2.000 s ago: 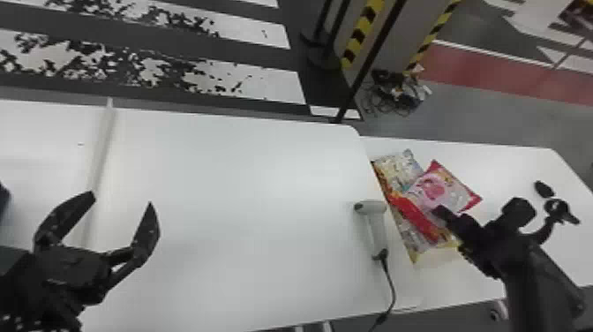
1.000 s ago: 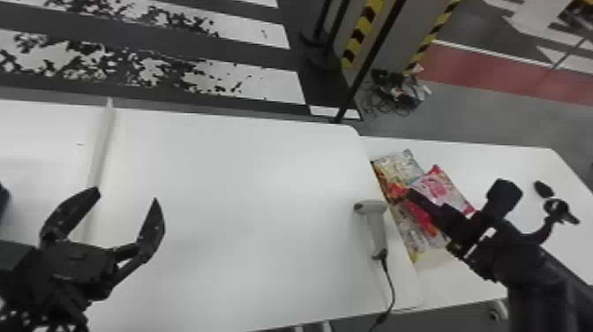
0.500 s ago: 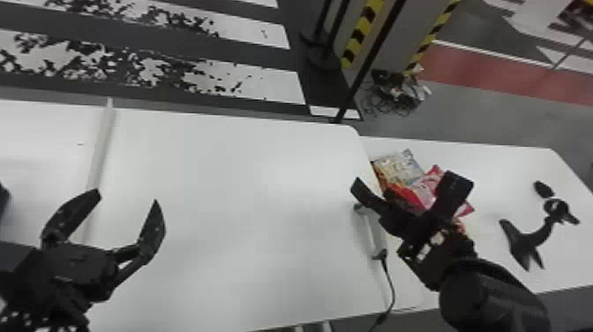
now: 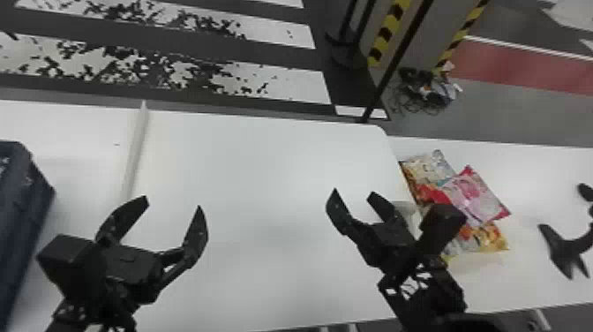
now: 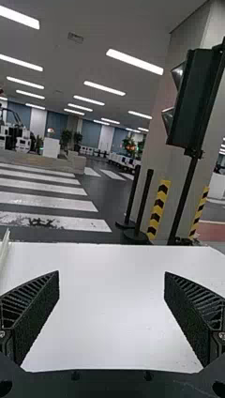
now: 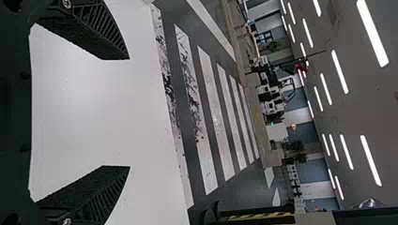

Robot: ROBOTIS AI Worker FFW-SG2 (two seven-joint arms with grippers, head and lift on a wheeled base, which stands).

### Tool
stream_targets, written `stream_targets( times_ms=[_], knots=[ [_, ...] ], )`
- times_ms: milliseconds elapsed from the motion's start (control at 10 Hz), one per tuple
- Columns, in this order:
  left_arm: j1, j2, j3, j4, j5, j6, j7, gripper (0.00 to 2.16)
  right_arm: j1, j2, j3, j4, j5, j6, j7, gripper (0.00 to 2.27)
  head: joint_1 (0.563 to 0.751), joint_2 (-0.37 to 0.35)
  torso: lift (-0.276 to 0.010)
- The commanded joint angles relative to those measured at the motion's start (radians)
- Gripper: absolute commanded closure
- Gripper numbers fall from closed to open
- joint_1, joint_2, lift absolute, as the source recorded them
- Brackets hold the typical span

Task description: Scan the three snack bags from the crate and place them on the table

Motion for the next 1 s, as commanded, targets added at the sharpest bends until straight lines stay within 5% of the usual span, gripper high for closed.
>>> stream_targets(
  times_ms=[0,300,900],
  knots=[
    [0.031,0.0,0.0,-0.044,0.002,0.044,0.002,0.04,0.064,0.0,0.04,0.004,0.023,-0.116,-0.008,0.05,0.695,-0.244,-0.062],
    [0.127,0.005,0.012,-0.132,0.0,0.09,0.057,0.04,0.157,-0.004,0.025,-0.023,0.028,-0.224,-0.014,0.05,0.695,-0.238,-0.062],
    [0.305,0.043,0.061,-0.227,0.034,-0.063,0.04,0.04,0.332,-0.006,-0.065,-0.036,-0.03,-0.346,0.0,0.08,0.695,-0.31,-0.062]
  ],
)
